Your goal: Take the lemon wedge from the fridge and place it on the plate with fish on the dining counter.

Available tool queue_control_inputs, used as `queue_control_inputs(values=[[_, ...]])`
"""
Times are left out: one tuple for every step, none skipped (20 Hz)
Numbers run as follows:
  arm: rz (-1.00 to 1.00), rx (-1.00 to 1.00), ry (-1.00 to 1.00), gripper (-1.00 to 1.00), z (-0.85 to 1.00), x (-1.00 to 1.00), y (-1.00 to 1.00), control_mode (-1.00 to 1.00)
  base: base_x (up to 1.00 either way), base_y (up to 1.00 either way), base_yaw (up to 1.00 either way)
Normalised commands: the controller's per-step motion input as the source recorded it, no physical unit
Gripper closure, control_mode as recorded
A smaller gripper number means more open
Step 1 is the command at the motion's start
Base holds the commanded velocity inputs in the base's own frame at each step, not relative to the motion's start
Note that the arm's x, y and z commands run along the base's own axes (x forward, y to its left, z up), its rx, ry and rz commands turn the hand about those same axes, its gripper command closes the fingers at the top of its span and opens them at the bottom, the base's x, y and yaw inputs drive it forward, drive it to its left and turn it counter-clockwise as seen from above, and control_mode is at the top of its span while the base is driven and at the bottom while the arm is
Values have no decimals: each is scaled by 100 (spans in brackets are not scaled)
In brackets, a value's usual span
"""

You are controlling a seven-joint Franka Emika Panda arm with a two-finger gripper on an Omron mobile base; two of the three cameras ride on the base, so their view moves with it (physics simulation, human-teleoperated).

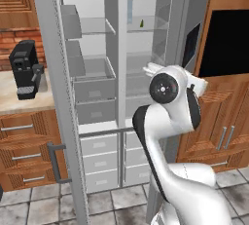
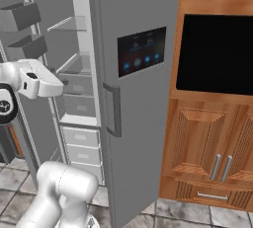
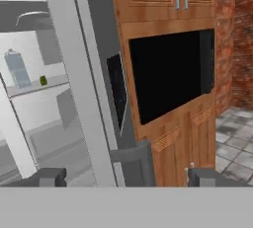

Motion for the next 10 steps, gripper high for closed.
queue_control_inputs(values=[[0,0,0,-100,52,30,100,-100,0,0,0],[0,0,0,-100,55,41,100,-100,0,0,0],[0,1,-1,-100,55,49,100,-100,0,0,0],[0,7,0,-100,51,59,50,-100,0,0,0],[0,10,10,-100,0,54,4,-100,0,0,0],[0,26,26,-100,11,67,-16,-100,0,0,0],[9,19,25,-100,0,44,-49,-100,0,0,0],[9,3,20,-100,0,28,-19,-100,0,0,0],[0,0,8,-100,0,0,0,-100,0,0,0],[0,0,0,-100,0,1,0,-100,0,0,0]])
